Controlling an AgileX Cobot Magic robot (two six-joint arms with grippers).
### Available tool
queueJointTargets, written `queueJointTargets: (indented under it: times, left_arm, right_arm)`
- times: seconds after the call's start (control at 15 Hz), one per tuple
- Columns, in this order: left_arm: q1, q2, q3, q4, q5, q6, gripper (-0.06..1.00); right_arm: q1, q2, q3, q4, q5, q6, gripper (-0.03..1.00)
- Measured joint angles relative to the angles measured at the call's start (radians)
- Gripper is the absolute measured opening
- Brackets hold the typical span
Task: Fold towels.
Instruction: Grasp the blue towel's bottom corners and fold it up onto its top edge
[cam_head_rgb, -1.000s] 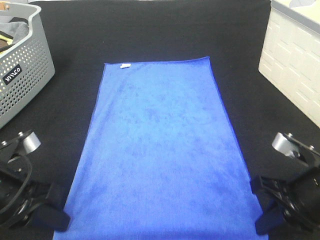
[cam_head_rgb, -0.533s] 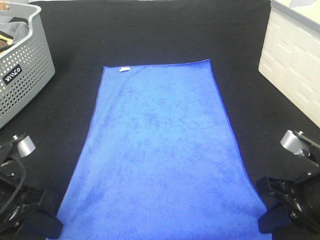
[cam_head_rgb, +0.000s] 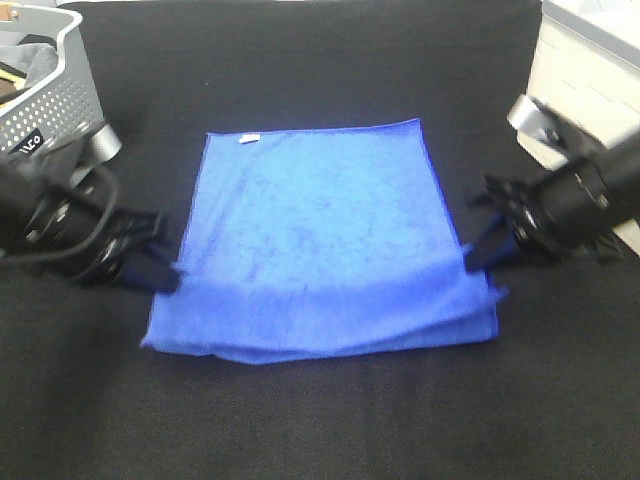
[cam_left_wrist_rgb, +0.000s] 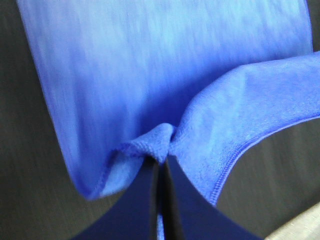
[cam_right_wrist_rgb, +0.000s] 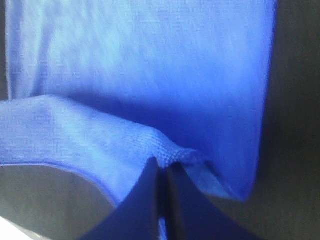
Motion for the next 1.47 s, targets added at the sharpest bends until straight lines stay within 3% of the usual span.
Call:
queueJointTargets:
  times: [0.13, 0.2, 0.47, 0.67, 1.0, 1.27, 1.47]
  left_arm:
    - [0.014, 0.113, -0.183, 0.103, 0.012, -0.086, 0.00]
    - [0.014, 0.113, -0.183, 0.103, 0.012, -0.086, 0.00]
    - [0.095, 0.279, -0.468, 0.160, 0.058, -0.138, 0.00]
    - [0.098, 0.428, -0.709, 0.163, 0.066, -0.138, 0.00]
    - [0.098, 0.622, -1.003, 0.214, -0.033, -0.141, 0.00]
    - [0.098, 0.713, -1.097, 0.220, -0.112, -0.141, 0.00]
    - [0.098, 0.793, -1.158, 0.221, -0.213, -0.141, 0.00]
  right_arm:
    - [0.000, 0.125, -0.192, -0.059, 0.048, 0.046, 0.00]
    - [0.000, 0.125, -0.192, -0.059, 0.048, 0.046, 0.00]
    - [0.000, 0.333, -0.526, -0.175, 0.106, 0.157, 0.00]
    - [0.000, 0.510, -0.822, -0.264, 0.132, 0.232, 0.00]
    - [0.000, 0.753, -1.235, -0.319, 0.145, 0.272, 0.00]
    - [0.000, 0.863, -1.377, -0.373, 0.110, 0.283, 0.00]
    - [0.000, 0.943, -1.419, -0.407, 0.018, 0.294, 0.00]
